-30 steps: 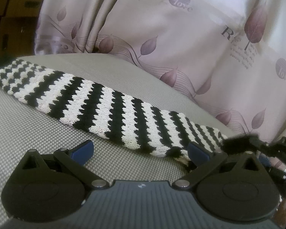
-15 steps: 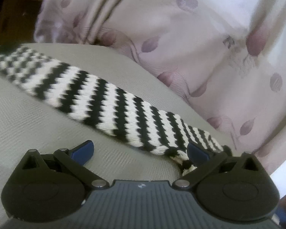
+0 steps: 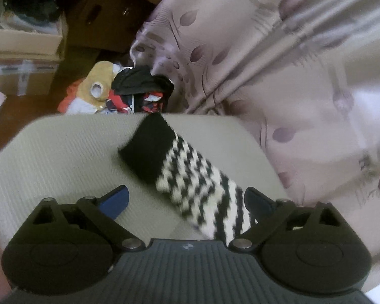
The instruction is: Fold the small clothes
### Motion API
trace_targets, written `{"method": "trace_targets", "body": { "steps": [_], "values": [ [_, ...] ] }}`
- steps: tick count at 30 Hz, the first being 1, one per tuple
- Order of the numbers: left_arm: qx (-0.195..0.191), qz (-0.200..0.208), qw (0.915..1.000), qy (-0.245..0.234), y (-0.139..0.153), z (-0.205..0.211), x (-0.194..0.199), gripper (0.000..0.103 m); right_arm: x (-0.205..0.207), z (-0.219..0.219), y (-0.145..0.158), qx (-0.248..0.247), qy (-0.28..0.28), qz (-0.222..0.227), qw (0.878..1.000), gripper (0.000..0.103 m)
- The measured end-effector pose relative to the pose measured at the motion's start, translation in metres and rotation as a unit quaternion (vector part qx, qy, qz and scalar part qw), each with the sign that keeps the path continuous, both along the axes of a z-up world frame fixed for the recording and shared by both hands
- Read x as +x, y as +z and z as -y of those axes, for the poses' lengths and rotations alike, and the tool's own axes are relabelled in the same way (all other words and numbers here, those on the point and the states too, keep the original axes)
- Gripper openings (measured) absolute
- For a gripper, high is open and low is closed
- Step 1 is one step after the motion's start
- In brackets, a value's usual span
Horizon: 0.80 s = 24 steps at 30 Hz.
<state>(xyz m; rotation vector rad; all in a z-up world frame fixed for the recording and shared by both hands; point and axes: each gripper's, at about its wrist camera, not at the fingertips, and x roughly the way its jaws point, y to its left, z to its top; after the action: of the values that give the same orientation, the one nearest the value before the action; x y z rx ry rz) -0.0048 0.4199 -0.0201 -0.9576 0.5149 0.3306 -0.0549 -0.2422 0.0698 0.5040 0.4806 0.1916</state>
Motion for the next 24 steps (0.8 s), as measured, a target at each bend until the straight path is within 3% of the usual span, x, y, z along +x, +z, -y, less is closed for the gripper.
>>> {"method": "trace_targets", "body": {
  "steps": [4,5,7,8,10,13,14,20,24],
  "values": [
    [0.025,-0.005,0.9996,-0.011,0.001,-0.007,0.021,0.095,-0.006,0.004,0.0,0.01,-0.009,0.002,1.0,0.082],
    [0.038,-0.008,0.9991,-0.016,0.001,-0.006,0.028,0.089,-0.008,0.003,0.001,0.007,-0.01,0.003,1.0,0.082],
    [0.071,-0.027,0.9969,-0.02,0.0,-0.002,0.038,0.049,-0.013,0.004,0.003,0.004,-0.011,0.004,1.0,0.082],
    [0.068,-0.042,0.9965,-0.025,-0.005,-0.004,0.044,0.004,-0.014,0.004,0.004,0.003,-0.011,0.004,1.0,0.082],
    [0.03,-0.03,0.9989,-0.021,-0.015,-0.015,0.046,0.007,-0.019,0.005,0.005,0.001,-0.015,0.004,1.0,0.082],
    [0.045,-0.034,0.9984,-0.004,-0.003,-0.014,0.052,0.007,-0.027,0.013,0.004,0.003,-0.027,0.002,1.0,0.082],
    [0.044,-0.018,0.9989,-0.005,0.006,-0.01,0.052,0.007,-0.03,0.016,0.003,0.005,-0.032,0.003,0.999,0.082],
    [0.082,0.071,0.9918,-0.068,0.088,0.06,0.072,0.007,-0.042,0.042,-0.007,0.032,-0.073,0.0,0.997,0.082],
    [0.093,0.119,0.978,-0.144,0.144,0.141,0.094,0.007,-0.047,0.057,-0.016,0.062,-0.094,0.001,0.994,0.082]
  ]
}}
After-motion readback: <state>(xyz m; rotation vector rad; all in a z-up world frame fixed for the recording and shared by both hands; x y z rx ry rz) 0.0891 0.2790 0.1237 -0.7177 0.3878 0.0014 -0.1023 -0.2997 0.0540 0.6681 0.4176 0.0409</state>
